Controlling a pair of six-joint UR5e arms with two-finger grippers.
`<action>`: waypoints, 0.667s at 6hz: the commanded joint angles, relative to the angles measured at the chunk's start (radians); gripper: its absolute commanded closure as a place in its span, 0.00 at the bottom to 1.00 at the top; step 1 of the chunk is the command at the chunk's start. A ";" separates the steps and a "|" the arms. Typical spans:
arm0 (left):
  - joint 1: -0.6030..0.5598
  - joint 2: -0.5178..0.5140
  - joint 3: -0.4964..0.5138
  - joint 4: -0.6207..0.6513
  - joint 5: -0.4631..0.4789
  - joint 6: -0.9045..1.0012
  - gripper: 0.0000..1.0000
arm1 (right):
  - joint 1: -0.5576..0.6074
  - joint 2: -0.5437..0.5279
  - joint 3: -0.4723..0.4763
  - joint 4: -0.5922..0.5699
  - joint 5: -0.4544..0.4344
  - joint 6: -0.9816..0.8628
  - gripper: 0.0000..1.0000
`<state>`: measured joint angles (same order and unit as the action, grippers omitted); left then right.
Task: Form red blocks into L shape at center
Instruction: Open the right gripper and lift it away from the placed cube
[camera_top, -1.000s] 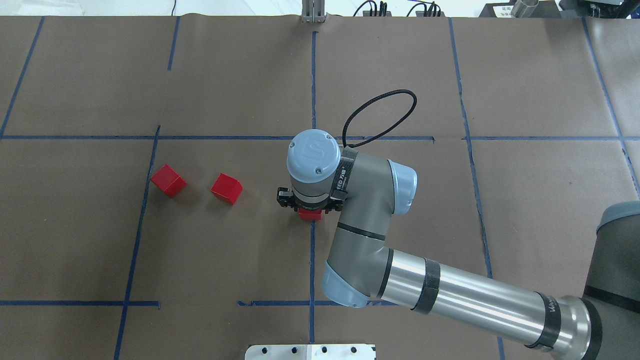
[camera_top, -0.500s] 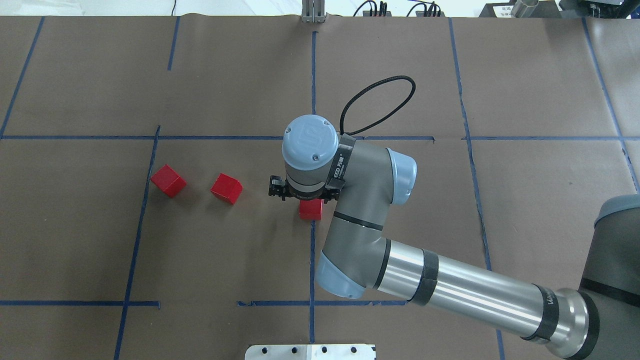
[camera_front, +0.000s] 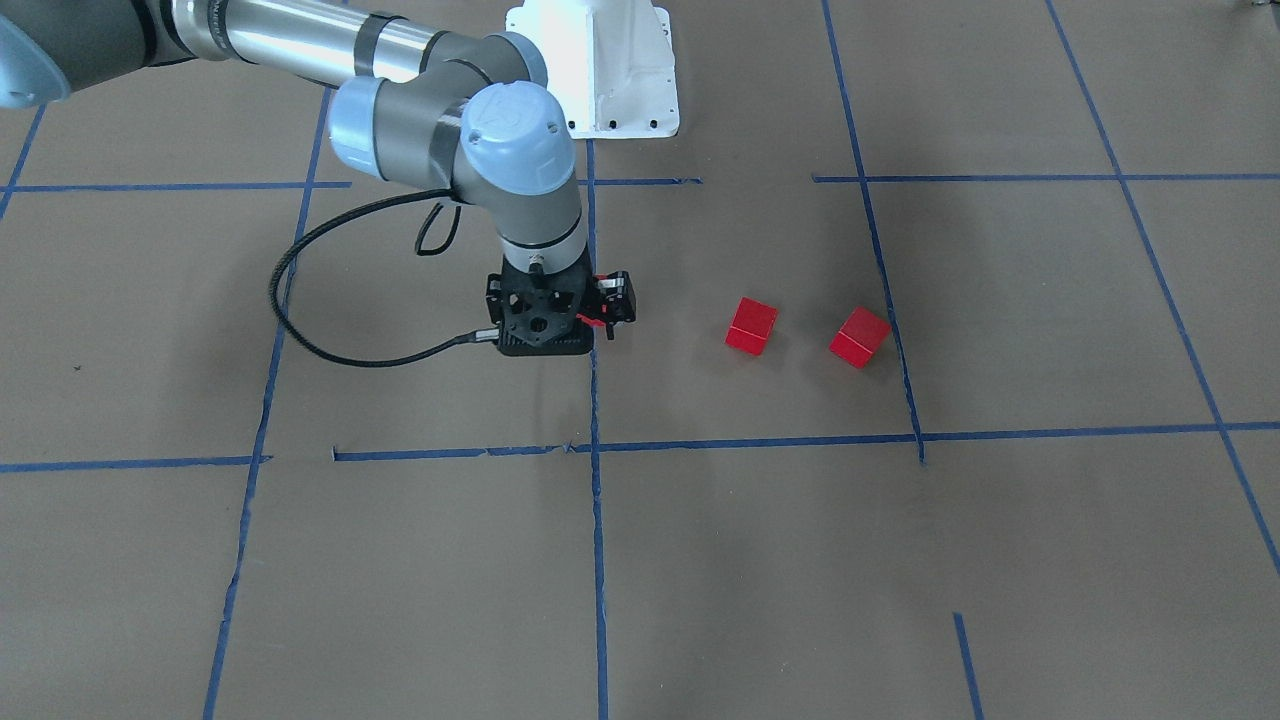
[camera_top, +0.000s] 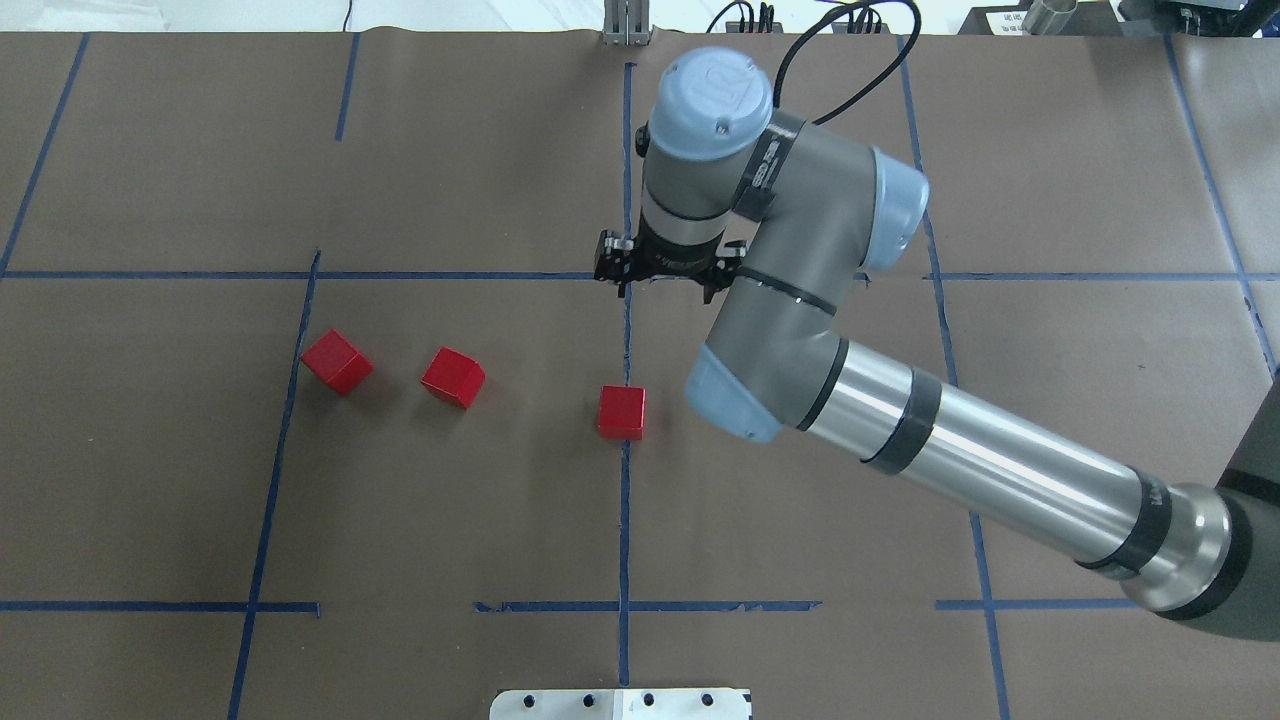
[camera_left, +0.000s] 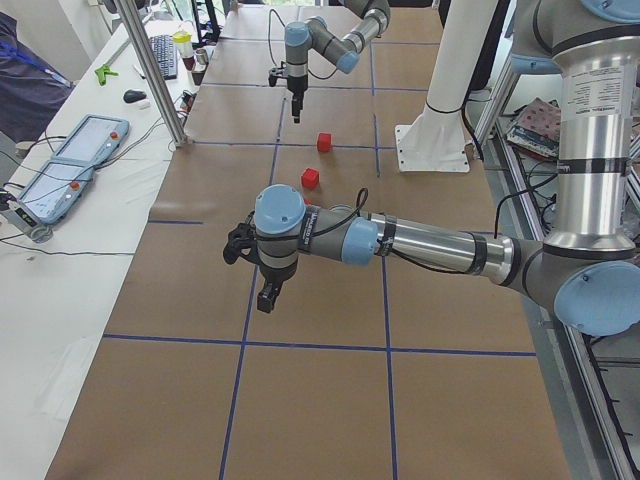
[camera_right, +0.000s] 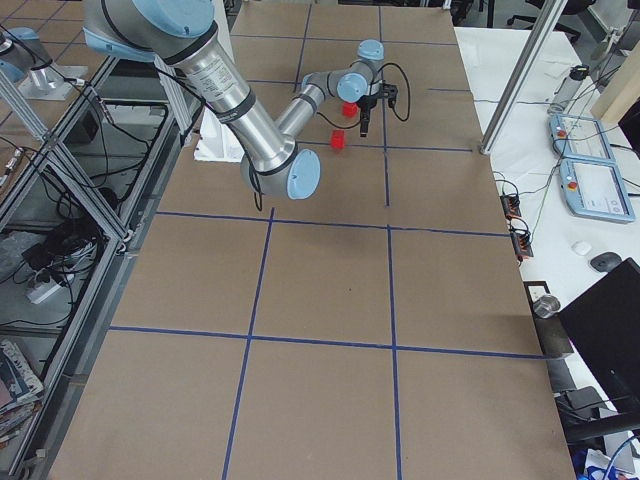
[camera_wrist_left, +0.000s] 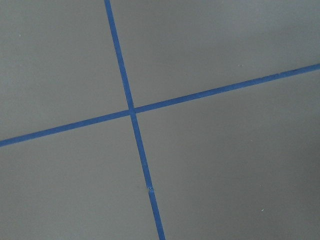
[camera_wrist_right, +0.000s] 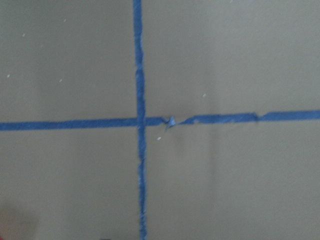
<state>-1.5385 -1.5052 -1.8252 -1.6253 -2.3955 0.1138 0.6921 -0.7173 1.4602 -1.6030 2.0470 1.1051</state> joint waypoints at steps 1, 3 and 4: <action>0.093 -0.041 -0.013 -0.151 -0.013 -0.016 0.00 | 0.190 -0.077 0.006 -0.112 0.108 -0.312 0.01; 0.252 -0.110 -0.013 -0.298 -0.010 -0.272 0.00 | 0.374 -0.267 0.025 -0.114 0.111 -0.765 0.01; 0.365 -0.156 -0.011 -0.300 0.004 -0.399 0.00 | 0.479 -0.339 0.034 -0.111 0.119 -0.967 0.01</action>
<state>-1.2742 -1.6157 -1.8372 -1.9060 -2.4014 -0.1608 1.0670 -0.9772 1.4869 -1.7144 2.1593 0.3562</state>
